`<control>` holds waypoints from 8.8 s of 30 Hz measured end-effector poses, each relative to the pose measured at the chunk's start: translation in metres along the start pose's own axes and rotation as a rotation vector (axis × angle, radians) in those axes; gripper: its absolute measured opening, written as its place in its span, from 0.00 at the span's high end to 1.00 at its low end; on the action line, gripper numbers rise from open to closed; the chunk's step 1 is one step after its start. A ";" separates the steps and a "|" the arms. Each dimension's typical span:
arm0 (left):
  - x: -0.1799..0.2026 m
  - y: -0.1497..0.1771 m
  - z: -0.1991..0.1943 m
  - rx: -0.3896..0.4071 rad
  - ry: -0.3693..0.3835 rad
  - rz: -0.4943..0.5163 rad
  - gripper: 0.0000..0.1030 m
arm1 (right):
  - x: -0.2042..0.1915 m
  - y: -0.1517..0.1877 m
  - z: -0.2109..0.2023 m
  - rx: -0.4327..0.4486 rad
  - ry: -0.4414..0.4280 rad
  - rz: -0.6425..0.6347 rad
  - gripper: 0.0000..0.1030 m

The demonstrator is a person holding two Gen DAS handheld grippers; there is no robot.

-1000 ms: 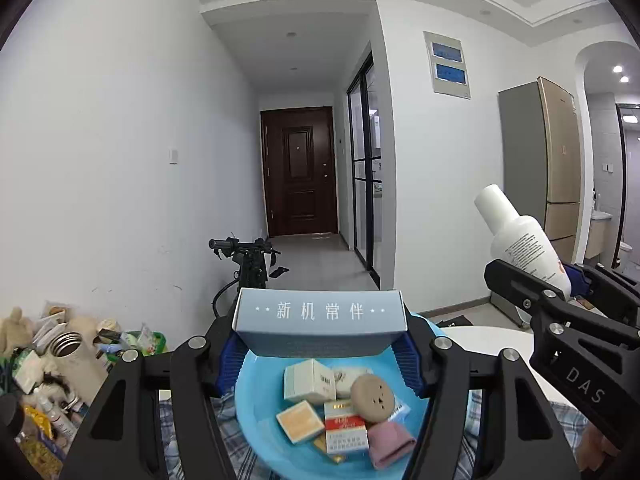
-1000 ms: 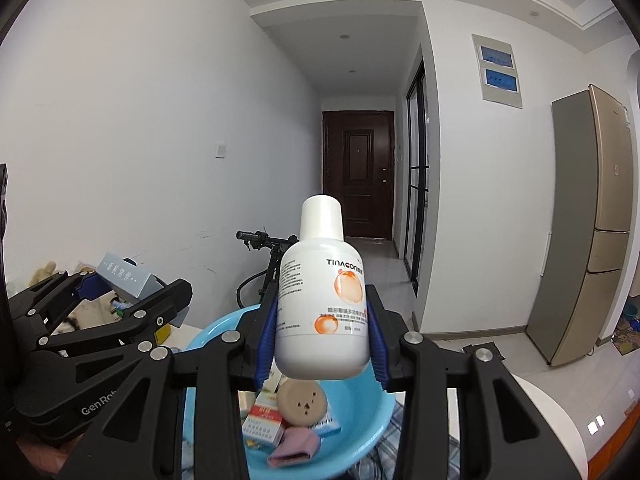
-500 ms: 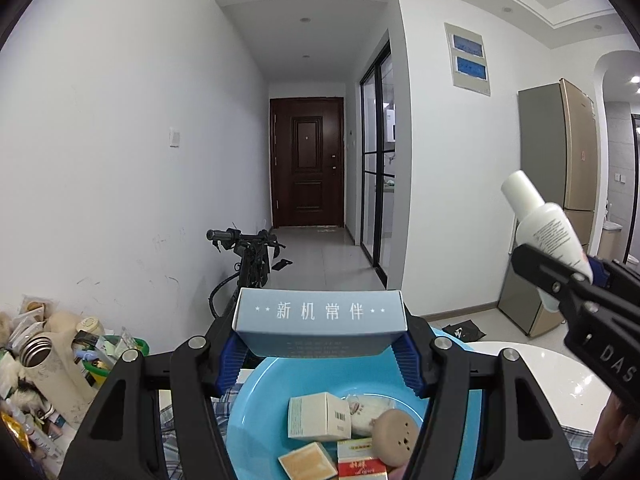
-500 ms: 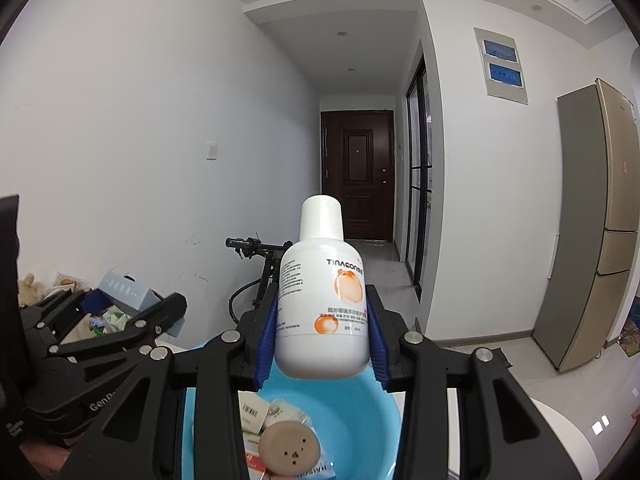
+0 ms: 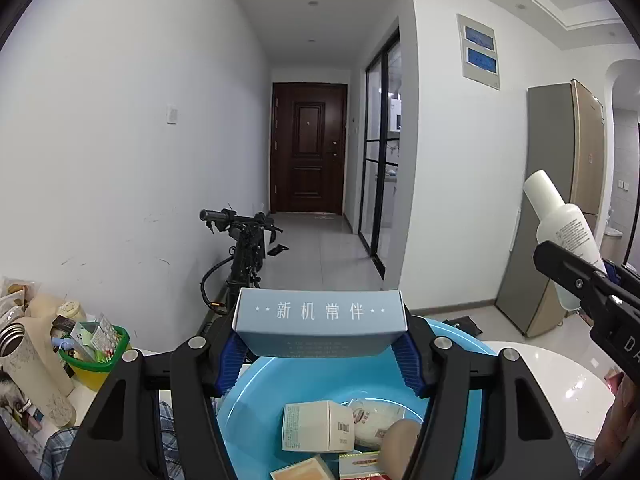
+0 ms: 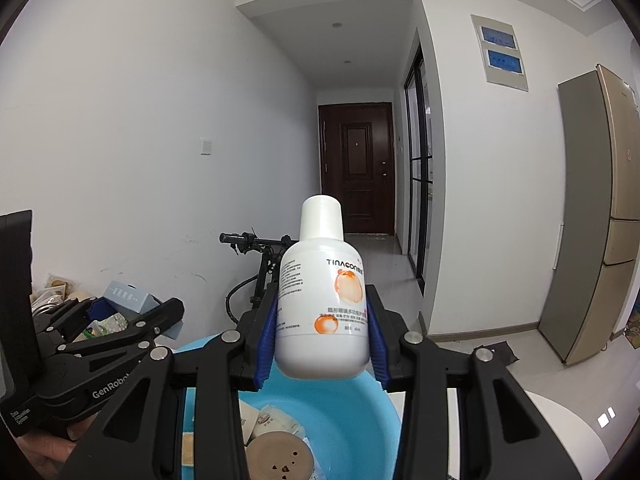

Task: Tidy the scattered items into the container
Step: 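Lower the light blue box into the basin and open the left gripper, then lower the white bottle into the basin and open the right gripper, then raise both open grippers away from the basin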

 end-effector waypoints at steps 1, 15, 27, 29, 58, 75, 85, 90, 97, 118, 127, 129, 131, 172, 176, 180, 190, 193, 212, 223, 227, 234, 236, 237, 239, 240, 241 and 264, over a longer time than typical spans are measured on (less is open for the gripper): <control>0.001 0.000 0.000 0.001 0.002 0.005 0.36 | 0.001 0.000 0.000 0.000 -0.001 0.001 0.63; 0.002 0.006 0.003 -0.045 0.034 0.009 0.36 | 0.003 0.004 0.008 -0.050 -0.017 -0.014 0.63; 0.015 0.028 0.030 -0.161 0.074 0.051 0.36 | 0.018 0.019 0.036 -0.182 -0.034 -0.025 0.63; 0.022 0.031 0.034 -0.179 0.091 0.061 0.36 | 0.020 0.021 0.040 -0.208 -0.042 -0.033 0.63; 0.110 0.121 0.059 -0.483 0.310 0.322 0.36 | 0.032 0.064 0.045 -0.401 -0.104 -0.097 0.63; 0.109 0.136 0.067 -0.546 0.269 0.343 0.20 | 0.026 0.072 0.053 -0.424 -0.111 -0.104 0.63; 0.098 0.109 0.047 -0.447 0.246 0.345 0.17 | 0.022 0.072 0.056 -0.423 -0.112 -0.105 0.63; 0.077 0.089 0.043 -0.406 0.199 0.307 0.17 | 0.016 0.076 0.057 -0.435 -0.125 -0.116 0.63; 0.037 0.062 0.054 -0.386 0.149 0.201 0.17 | 0.003 0.085 0.061 -0.461 -0.150 -0.140 0.63; 0.016 0.062 0.071 -0.379 0.051 0.265 0.17 | -0.053 0.148 0.079 -0.650 -0.264 -0.272 0.63; 0.020 0.075 0.080 -0.393 0.009 0.312 0.17 | -0.055 0.161 0.077 -0.688 -0.266 -0.272 0.63; 0.019 0.075 0.079 -0.391 0.006 0.313 0.17 | -0.056 0.164 0.077 -0.695 -0.267 -0.270 0.63; 0.018 0.075 0.079 -0.390 0.004 0.312 0.17 | -0.054 0.166 0.078 -0.702 -0.260 -0.264 0.63; 0.016 0.058 0.065 -0.349 0.013 0.264 0.17 | 0.007 0.097 0.075 -0.532 -0.074 -0.183 0.16; 0.018 0.056 0.061 -0.340 0.010 0.260 0.17 | 0.016 0.086 0.077 -0.486 -0.042 -0.150 0.15; 0.020 0.055 0.058 -0.332 0.011 0.263 0.17 | 0.026 0.076 0.075 -0.434 0.012 -0.142 0.02; 0.007 0.031 0.047 -0.262 0.021 0.115 0.14 | 0.043 0.050 0.063 -0.289 0.039 -0.021 0.01; 0.001 0.021 0.042 -0.223 0.032 0.070 0.02 | 0.043 0.043 0.061 -0.257 0.033 -0.006 0.01; -0.002 -0.010 0.001 -0.027 -0.017 0.086 0.00 | 0.034 0.011 0.032 -0.119 0.064 -0.023 0.01; -0.008 -0.018 -0.021 -0.008 -0.017 0.059 0.00 | 0.028 0.006 0.019 -0.088 0.066 -0.016 0.01; -0.009 -0.020 -0.033 -0.009 -0.016 0.064 0.00 | 0.023 0.002 0.009 -0.090 0.065 -0.025 0.01; -0.008 -0.025 -0.064 0.005 -0.006 0.080 0.00 | 0.009 -0.010 -0.019 -0.076 0.070 -0.044 0.01; -0.010 -0.027 -0.075 0.009 -0.005 0.079 0.00 | 0.004 -0.013 -0.029 -0.069 0.069 -0.047 0.01; -0.012 -0.029 -0.080 0.012 -0.005 0.076 0.00 | 0.001 -0.015 -0.033 -0.066 0.070 -0.049 0.01; -0.015 -0.031 -0.092 0.018 -0.006 0.068 0.00 | -0.005 -0.018 -0.042 -0.061 0.069 -0.056 0.01; -0.017 -0.032 -0.098 0.020 -0.004 0.065 0.00 | -0.007 -0.019 -0.047 -0.061 0.067 -0.060 0.01; -0.018 -0.033 -0.104 0.023 -0.004 0.062 0.00 | -0.011 -0.020 -0.052 -0.059 0.068 -0.065 0.01; -0.034 -0.022 -0.239 0.088 0.011 0.066 0.00 | -0.053 -0.013 -0.160 -0.027 0.062 -0.073 0.01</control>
Point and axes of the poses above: each gripper's, at about its wrist camera, not at the fingertips, and z roughly the way its jaws point, x to its right, y to its underside, the point moved 9 cm from there along z, roughly the way its jaws point, and after that the axes turned 14 degrees about -y, right-handed, at the moved point
